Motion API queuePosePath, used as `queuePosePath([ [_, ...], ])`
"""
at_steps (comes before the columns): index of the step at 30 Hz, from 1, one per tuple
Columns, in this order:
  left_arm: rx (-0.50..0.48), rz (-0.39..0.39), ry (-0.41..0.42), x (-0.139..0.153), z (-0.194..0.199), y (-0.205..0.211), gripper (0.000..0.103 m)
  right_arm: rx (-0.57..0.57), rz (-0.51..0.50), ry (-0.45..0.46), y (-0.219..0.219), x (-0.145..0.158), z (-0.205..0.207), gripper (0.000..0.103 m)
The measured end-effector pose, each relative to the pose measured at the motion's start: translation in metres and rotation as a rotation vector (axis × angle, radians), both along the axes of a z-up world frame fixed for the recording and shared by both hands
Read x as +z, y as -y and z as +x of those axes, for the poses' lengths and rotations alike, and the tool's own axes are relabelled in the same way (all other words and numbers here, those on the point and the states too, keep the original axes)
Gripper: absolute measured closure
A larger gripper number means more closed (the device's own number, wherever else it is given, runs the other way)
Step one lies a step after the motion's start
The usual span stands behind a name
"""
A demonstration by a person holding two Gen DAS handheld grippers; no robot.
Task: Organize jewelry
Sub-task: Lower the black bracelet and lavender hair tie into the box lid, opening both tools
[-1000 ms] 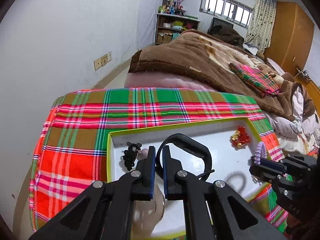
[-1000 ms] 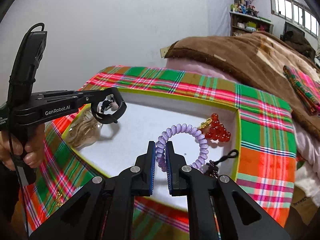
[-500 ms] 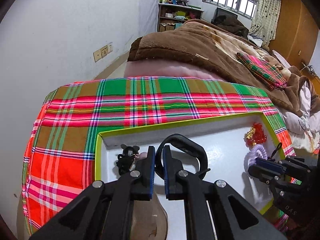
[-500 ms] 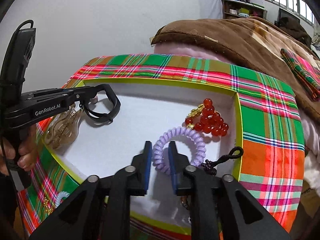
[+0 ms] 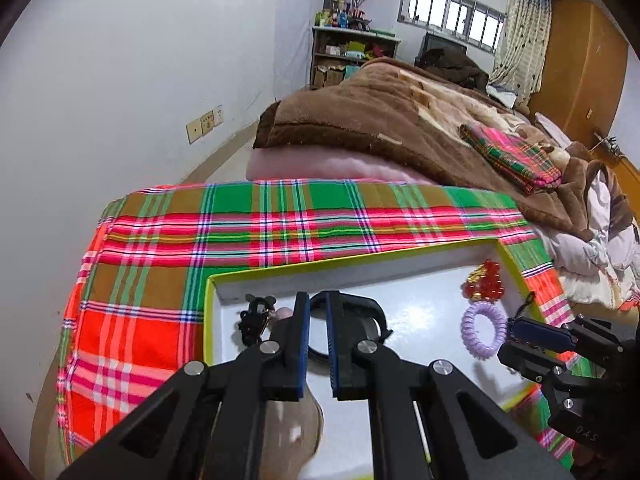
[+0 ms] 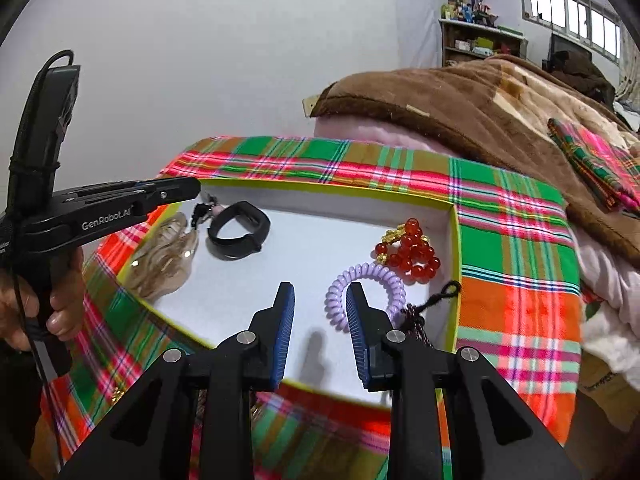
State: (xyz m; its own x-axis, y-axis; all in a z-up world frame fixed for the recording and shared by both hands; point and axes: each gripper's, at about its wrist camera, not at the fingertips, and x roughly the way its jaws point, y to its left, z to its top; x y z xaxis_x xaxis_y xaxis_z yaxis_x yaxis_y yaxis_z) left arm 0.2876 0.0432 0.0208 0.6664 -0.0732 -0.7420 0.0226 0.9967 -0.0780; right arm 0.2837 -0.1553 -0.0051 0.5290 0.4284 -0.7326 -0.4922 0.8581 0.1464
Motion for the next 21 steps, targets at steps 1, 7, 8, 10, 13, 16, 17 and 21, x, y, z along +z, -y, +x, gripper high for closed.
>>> queuePosePath([
  [1, 0.001, 0.0, 0.009, 0.003, -0.005, 0.0, 0.094, -0.001, 0.002, 0.006, 0.001, 0.002, -0.003, 0.075],
  [7, -0.006, -0.002, 0.056, 0.021, -0.047, 0.004, 0.093, -0.024, 0.003, 0.047, 0.008, 0.021, -0.039, 0.075],
  [8, -0.009, -0.004, 0.062, 0.023, -0.055, 0.004, 0.088, -0.025, 0.004, 0.05, 0.009, 0.023, -0.045, 0.075],
  [10, -0.012, 0.001, 0.079, 0.028, -0.071, 0.005, 0.078, -0.017, 0.004, 0.052, 0.011, 0.026, -0.056, 0.075],
  [13, -0.017, -0.011, 0.089, 0.032, -0.093, 0.006, 0.072, -0.009, -0.005, 0.058, 0.012, 0.029, -0.073, 0.075],
  [16, -0.004, -0.025, 0.092, 0.033, -0.111, 0.006, 0.067, -0.006, -0.013, 0.067, 0.013, 0.032, -0.089, 0.075],
  [17, 0.002, -0.03, 0.09, 0.033, -0.117, 0.006, 0.066, -0.005, -0.016, 0.071, 0.013, 0.033, -0.093, 0.075],
  [21, 0.029, -0.042, 0.087, 0.031, -0.135, 0.002, 0.062, -0.007, -0.013, 0.078, 0.017, 0.035, -0.111, 0.075],
])
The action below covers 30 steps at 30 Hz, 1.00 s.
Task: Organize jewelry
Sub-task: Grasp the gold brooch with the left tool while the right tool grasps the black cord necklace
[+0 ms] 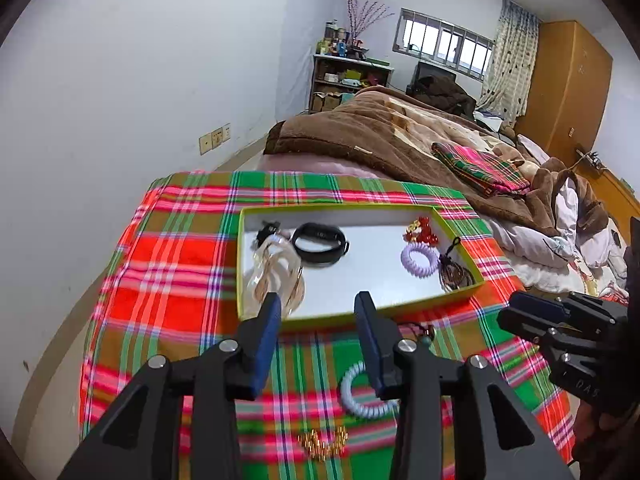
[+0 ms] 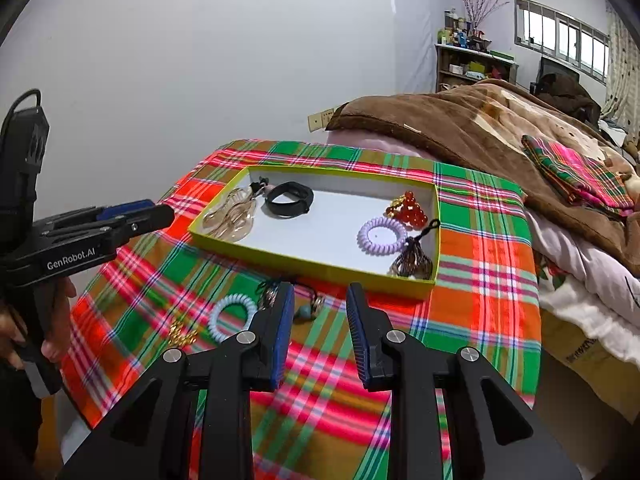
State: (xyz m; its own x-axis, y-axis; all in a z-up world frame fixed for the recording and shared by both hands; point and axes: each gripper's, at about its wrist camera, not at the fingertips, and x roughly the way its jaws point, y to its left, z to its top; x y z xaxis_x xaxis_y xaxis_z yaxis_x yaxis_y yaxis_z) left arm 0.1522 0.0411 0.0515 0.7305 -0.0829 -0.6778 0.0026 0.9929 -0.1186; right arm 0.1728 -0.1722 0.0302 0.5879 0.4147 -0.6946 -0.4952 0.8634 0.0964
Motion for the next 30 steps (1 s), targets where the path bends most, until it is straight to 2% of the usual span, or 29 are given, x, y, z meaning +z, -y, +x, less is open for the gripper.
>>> queuePosePath([
  [4, 0.027, 0.001, -0.003, -0.002, -0.016, -0.002, 0.058, -0.002, 0.001, 0.008, 0.003, 0.003, -0.014, 0.075],
  [15, 0.076, -0.036, 0.017, -0.008, -0.051, -0.011, 0.058, 0.0, -0.001, 0.012, 0.01, 0.003, -0.037, 0.075],
  [30, 0.091, -0.007, -0.004, -0.022, -0.072, -0.013, 0.058, 0.011, 0.002, -0.002, 0.011, -0.003, -0.048, 0.075],
])
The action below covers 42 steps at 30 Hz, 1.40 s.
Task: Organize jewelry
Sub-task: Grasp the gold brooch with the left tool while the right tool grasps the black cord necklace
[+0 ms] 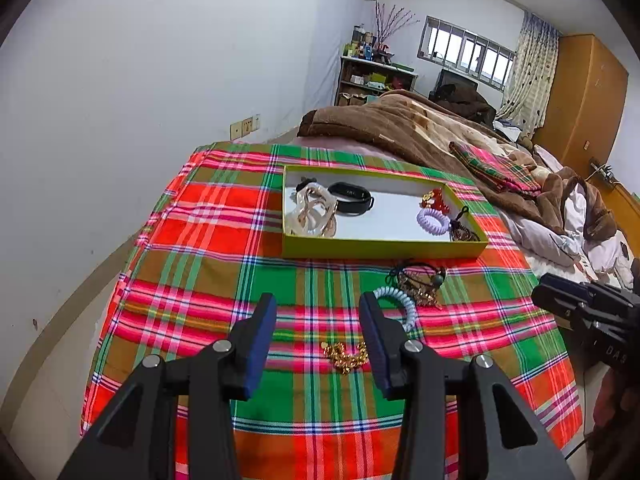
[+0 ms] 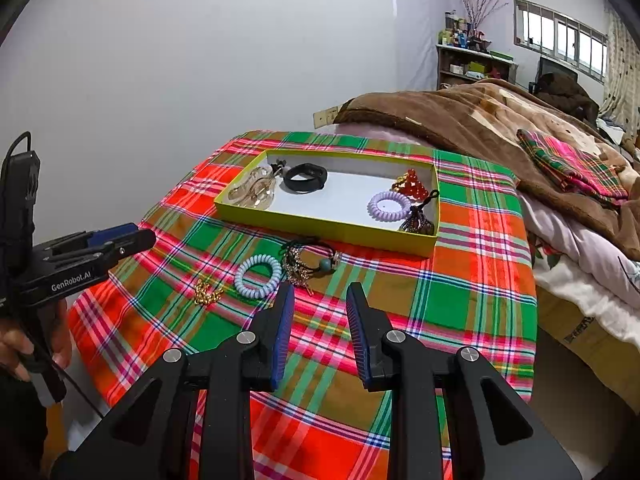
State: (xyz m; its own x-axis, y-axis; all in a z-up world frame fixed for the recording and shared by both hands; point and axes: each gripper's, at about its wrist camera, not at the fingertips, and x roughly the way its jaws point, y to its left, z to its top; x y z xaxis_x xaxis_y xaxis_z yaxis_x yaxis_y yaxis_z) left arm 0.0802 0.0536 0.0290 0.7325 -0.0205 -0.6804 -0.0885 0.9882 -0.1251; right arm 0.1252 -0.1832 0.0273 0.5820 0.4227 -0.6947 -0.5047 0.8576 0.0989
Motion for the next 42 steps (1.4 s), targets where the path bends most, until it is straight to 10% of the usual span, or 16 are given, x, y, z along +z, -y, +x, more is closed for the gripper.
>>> queuePosePath([
  [23, -0.091, 0.017, -0.15, -0.069, 0.015, 0.032, 0.048, 0.015, -0.012, -0.068, -0.006, -0.026, 0.016, 0.075],
  [28, -0.053, 0.116, -0.136, -0.071, 0.015, 0.034, 0.09, 0.022, -0.02, -0.08, -0.012, -0.031, 0.022, 0.075],
  [42, -0.032, 0.007, -0.106, -0.061, 0.01, 0.001, 0.095, 0.035, 0.004, -0.124, -0.034, -0.05, 0.073, 0.075],
])
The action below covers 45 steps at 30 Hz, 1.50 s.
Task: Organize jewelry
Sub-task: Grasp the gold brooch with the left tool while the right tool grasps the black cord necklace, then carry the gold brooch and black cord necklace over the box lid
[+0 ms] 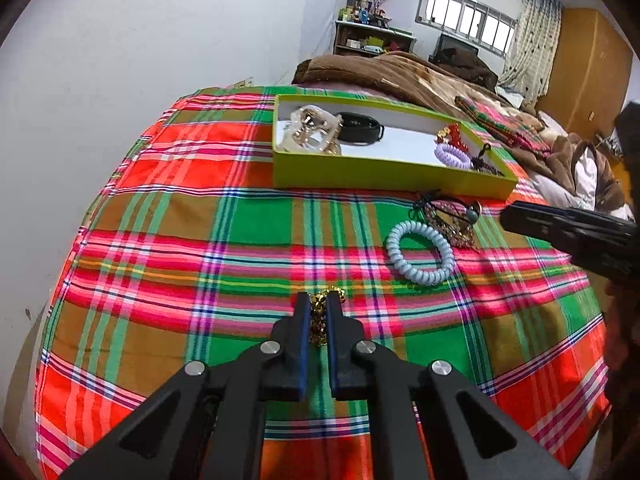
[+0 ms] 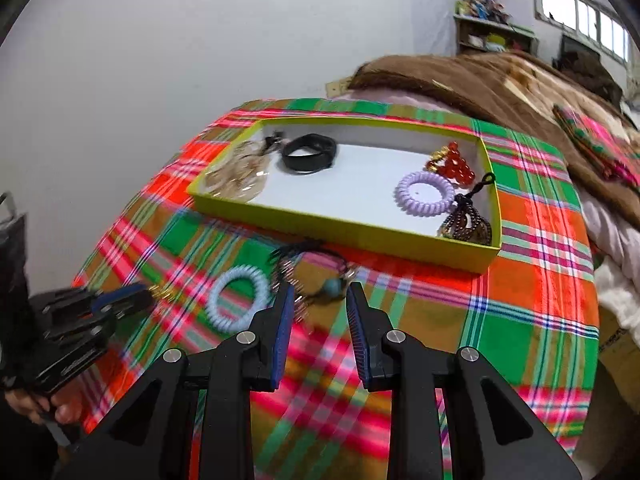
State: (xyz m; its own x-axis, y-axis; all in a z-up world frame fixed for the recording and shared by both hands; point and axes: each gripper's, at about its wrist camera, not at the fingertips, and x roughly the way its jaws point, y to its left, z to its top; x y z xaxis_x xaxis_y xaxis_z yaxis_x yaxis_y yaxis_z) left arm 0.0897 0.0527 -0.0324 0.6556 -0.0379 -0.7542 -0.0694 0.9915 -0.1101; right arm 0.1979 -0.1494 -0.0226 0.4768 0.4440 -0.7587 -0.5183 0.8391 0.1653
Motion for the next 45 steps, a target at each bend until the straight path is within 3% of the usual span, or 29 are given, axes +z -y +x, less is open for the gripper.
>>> queuePosePath([
  [7, 0.008, -0.017, 0.016, 0.005, 0.001, -0.008, 0.098, -0.021, -0.041, -0.057, -0.009, -0.019, 0.027, 0.076],
  [9, 0.004, -0.019, 0.02, 0.006, 0.002, -0.008, 0.098, -0.019, -0.047, -0.061, -0.012, -0.022, 0.027, 0.083],
  [16, 0.001, -0.023, 0.035, 0.012, 0.003, -0.008, 0.098, -0.022, -0.066, -0.024, -0.013, -0.019, 0.021, 0.086],
  [36, -0.022, -0.021, 0.116, 0.052, -0.005, 0.003, 0.098, -0.028, 0.05, 0.145, 0.014, 0.062, -0.02, 0.086],
  [45, -0.067, -0.023, 0.15, 0.068, 0.005, 0.015, 0.098, -0.041, 0.058, 0.165, 0.022, 0.07, -0.019, 0.086],
])
